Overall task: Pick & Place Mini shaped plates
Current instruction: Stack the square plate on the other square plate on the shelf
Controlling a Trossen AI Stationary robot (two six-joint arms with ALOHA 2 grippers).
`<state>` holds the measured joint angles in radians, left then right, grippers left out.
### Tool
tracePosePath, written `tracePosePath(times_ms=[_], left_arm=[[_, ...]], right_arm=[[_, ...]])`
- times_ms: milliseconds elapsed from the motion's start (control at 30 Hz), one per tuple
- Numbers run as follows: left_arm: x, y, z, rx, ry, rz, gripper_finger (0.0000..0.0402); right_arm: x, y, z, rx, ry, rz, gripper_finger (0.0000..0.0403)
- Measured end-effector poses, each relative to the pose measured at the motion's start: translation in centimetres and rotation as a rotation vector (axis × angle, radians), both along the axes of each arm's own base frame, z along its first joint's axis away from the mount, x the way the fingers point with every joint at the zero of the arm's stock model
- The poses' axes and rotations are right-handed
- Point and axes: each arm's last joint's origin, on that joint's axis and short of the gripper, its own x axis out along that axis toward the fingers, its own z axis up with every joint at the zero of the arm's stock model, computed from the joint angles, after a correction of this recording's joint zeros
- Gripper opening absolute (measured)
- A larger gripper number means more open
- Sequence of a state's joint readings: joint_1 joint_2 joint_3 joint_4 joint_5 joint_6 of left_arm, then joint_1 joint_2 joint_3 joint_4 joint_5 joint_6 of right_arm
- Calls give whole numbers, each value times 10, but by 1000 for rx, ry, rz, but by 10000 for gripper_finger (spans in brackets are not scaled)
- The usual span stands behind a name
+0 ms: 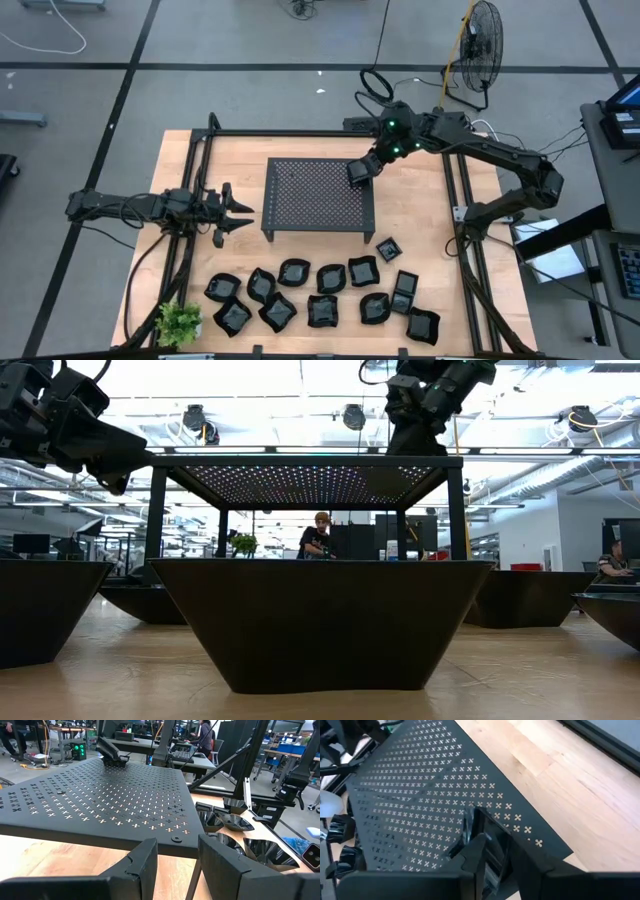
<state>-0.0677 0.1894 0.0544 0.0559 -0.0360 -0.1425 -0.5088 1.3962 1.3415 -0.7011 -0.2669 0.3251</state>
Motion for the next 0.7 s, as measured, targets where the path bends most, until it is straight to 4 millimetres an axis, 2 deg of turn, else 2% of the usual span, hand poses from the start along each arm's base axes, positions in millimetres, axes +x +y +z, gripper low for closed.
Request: tracePosePath(times_ms=[200,500,600,700], left_arm=[[0,0,0,0,0,0,145],[0,0,0,0,0,0,145],[0,0,0,0,0,0,145],[0,0,0,0,0,0,145]], right_arm=[[-9,12,15,-12,-57,37,90],[-1,36,17,-56,-56,171,91],[2,43,17,-172,-30,232,91],[4,45,18,-361,28,190,91]])
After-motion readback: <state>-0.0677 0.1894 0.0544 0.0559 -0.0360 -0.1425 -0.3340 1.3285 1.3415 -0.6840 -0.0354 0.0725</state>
